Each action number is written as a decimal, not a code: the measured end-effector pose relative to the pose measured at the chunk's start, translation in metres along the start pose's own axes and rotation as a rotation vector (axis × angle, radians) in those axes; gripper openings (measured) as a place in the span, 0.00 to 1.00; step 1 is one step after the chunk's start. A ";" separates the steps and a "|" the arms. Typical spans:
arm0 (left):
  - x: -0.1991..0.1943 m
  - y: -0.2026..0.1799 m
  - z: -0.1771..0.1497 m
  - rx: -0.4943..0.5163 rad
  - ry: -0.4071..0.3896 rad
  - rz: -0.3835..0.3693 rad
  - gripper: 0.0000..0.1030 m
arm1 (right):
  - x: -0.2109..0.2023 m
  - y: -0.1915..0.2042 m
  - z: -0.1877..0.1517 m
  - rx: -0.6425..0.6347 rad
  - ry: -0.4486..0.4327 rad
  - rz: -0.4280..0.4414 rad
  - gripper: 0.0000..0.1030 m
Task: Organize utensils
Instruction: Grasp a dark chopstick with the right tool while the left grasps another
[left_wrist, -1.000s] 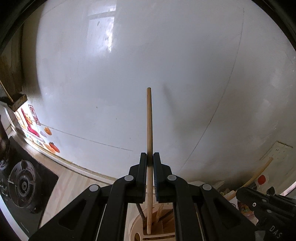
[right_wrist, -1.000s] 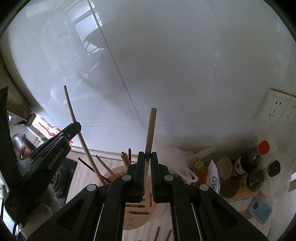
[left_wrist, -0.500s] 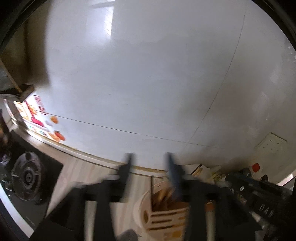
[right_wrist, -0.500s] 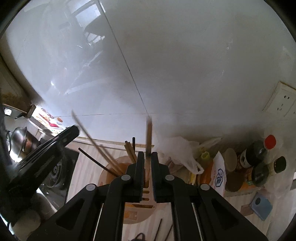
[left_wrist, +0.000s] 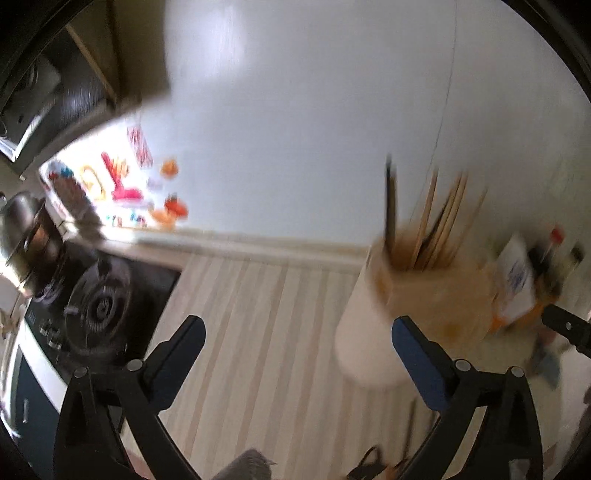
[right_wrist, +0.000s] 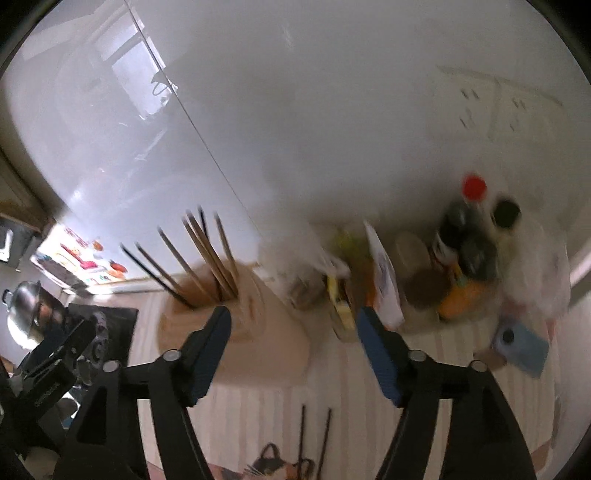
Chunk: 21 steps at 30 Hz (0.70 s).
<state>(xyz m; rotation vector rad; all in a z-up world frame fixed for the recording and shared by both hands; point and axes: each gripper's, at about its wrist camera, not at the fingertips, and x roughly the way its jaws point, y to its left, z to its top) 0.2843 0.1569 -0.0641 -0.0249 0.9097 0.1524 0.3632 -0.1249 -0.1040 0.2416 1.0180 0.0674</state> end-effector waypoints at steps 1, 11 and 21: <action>0.008 0.000 -0.011 0.003 0.028 0.016 1.00 | 0.006 -0.004 -0.012 0.003 0.023 -0.014 0.71; 0.095 -0.009 -0.112 0.052 0.335 0.059 1.00 | 0.125 -0.035 -0.151 0.091 0.410 -0.065 0.50; 0.119 -0.010 -0.153 0.095 0.449 0.059 1.00 | 0.160 -0.018 -0.195 0.039 0.495 -0.125 0.45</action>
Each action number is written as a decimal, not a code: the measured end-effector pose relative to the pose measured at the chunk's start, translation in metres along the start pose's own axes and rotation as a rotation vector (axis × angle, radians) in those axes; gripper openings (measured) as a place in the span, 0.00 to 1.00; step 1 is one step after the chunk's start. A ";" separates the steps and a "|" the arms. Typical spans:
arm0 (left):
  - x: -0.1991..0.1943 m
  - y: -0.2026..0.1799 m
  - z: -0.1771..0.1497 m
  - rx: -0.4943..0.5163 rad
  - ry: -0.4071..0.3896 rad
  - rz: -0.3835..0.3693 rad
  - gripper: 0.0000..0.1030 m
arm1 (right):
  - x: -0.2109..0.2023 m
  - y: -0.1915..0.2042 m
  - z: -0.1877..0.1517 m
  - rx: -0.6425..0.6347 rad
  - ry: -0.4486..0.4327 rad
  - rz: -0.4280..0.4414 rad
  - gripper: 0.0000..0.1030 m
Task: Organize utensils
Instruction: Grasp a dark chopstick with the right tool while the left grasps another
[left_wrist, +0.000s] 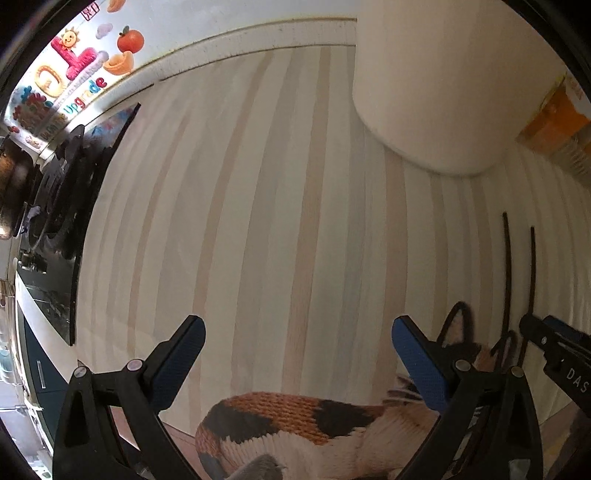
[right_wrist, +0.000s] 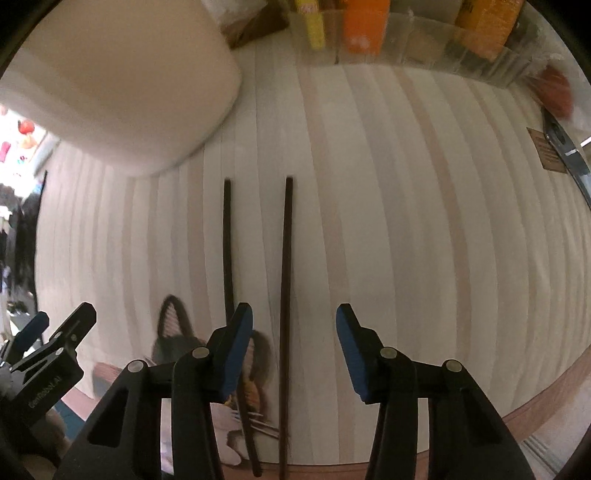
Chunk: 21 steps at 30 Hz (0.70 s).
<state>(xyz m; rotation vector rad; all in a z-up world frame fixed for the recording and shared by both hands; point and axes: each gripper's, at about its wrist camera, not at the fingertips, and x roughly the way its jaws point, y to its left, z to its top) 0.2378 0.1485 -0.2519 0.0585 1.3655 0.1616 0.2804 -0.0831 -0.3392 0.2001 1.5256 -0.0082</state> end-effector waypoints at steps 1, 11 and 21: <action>0.001 -0.001 -0.003 0.001 0.003 -0.001 1.00 | 0.000 0.003 -0.002 -0.012 -0.013 -0.017 0.43; -0.003 -0.028 -0.007 0.051 -0.003 -0.014 1.00 | -0.003 -0.015 -0.006 -0.057 -0.032 -0.159 0.07; -0.017 -0.092 -0.009 0.170 -0.015 -0.056 1.00 | -0.013 -0.100 -0.002 0.035 -0.022 -0.196 0.07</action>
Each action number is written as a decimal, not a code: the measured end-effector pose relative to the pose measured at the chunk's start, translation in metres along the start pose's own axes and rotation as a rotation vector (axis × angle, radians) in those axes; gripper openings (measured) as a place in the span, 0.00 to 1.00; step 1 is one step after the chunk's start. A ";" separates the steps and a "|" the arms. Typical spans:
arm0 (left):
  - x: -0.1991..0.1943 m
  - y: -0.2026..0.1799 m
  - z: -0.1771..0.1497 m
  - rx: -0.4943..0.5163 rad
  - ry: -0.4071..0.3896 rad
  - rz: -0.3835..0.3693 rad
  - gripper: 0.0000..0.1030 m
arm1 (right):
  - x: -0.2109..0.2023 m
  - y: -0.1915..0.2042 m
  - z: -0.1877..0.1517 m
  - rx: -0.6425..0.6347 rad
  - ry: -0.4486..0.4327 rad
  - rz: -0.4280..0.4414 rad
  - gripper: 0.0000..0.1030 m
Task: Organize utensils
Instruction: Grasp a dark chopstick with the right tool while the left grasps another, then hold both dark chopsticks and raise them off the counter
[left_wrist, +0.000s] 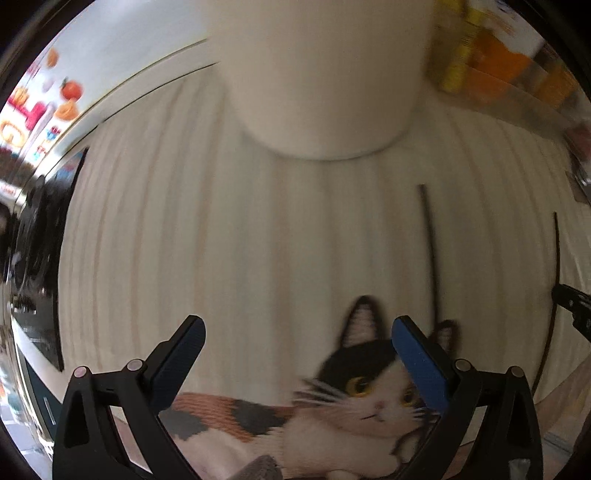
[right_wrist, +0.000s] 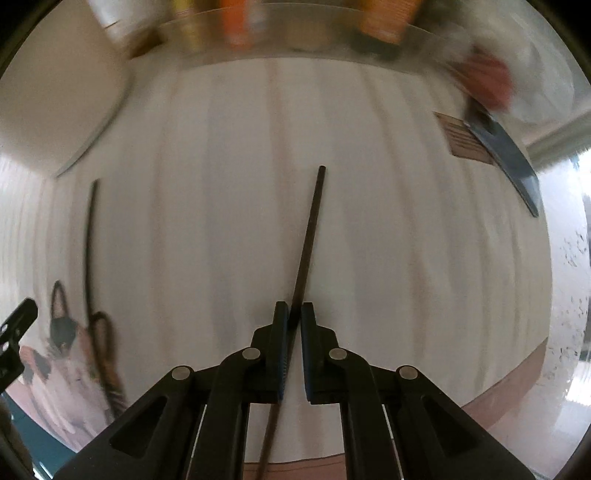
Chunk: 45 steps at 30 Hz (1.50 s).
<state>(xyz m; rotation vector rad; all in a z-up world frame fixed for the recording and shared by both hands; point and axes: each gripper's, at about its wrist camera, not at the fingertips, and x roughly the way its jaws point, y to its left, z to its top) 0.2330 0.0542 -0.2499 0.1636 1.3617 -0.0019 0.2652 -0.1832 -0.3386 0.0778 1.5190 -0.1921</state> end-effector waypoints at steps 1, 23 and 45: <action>-0.001 -0.005 0.002 0.009 -0.001 -0.004 1.00 | 0.000 -0.007 0.001 0.020 0.002 0.022 0.07; 0.014 -0.090 0.022 0.132 0.023 -0.113 0.40 | 0.000 -0.028 -0.012 0.070 -0.020 0.049 0.07; 0.027 0.055 -0.008 -0.042 0.095 -0.004 0.04 | -0.004 0.074 -0.018 -0.120 0.021 0.170 0.07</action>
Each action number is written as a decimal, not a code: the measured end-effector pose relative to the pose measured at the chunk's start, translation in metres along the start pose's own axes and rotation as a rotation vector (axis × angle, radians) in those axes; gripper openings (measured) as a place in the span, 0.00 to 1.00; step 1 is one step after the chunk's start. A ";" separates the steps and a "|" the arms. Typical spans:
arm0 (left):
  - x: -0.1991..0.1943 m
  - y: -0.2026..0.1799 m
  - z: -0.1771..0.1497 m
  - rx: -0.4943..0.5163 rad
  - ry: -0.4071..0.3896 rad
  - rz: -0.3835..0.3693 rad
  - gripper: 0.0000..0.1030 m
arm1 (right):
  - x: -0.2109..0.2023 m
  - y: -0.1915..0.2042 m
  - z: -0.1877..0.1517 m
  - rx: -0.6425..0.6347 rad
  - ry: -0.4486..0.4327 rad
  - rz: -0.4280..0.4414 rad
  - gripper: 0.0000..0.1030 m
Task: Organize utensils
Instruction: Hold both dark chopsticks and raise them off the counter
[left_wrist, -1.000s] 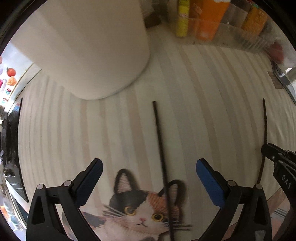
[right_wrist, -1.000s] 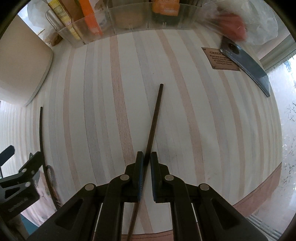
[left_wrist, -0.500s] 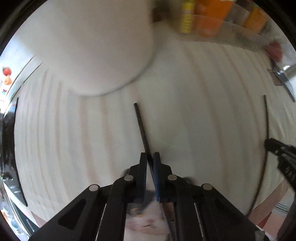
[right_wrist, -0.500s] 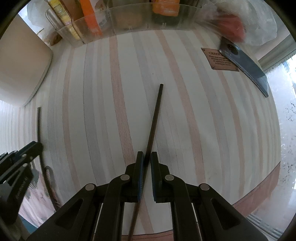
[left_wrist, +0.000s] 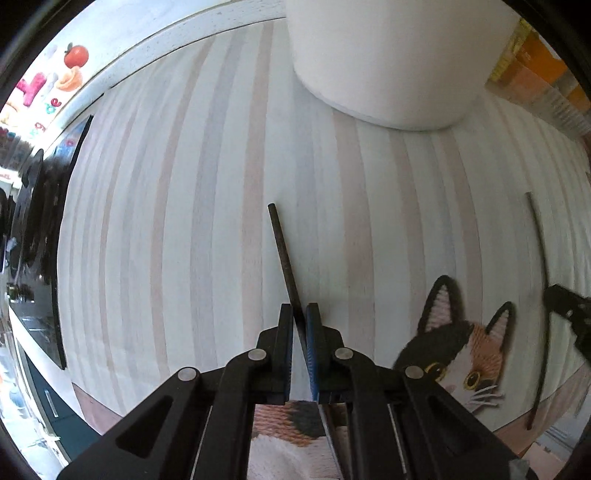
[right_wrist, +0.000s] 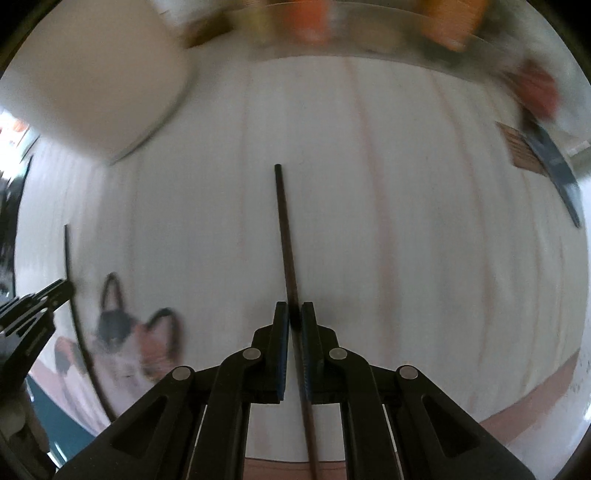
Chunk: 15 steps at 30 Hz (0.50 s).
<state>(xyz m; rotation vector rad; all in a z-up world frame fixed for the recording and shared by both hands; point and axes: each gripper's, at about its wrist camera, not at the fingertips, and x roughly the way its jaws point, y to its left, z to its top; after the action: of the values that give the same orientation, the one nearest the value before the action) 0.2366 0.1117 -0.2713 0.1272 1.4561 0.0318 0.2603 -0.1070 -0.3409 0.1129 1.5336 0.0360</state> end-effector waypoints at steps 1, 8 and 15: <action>0.001 0.009 0.002 0.001 0.000 0.000 0.04 | 0.001 0.009 0.000 -0.016 0.004 0.007 0.07; 0.003 -0.010 0.009 0.038 -0.016 -0.025 0.02 | 0.002 0.042 -0.002 -0.072 0.022 -0.010 0.07; 0.005 -0.027 0.016 0.053 -0.010 -0.044 0.03 | 0.000 0.020 0.002 -0.012 0.030 -0.010 0.06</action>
<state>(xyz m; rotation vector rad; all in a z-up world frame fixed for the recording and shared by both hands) 0.2512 0.0841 -0.2774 0.1385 1.4494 -0.0434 0.2634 -0.0875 -0.3391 0.0953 1.5639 0.0387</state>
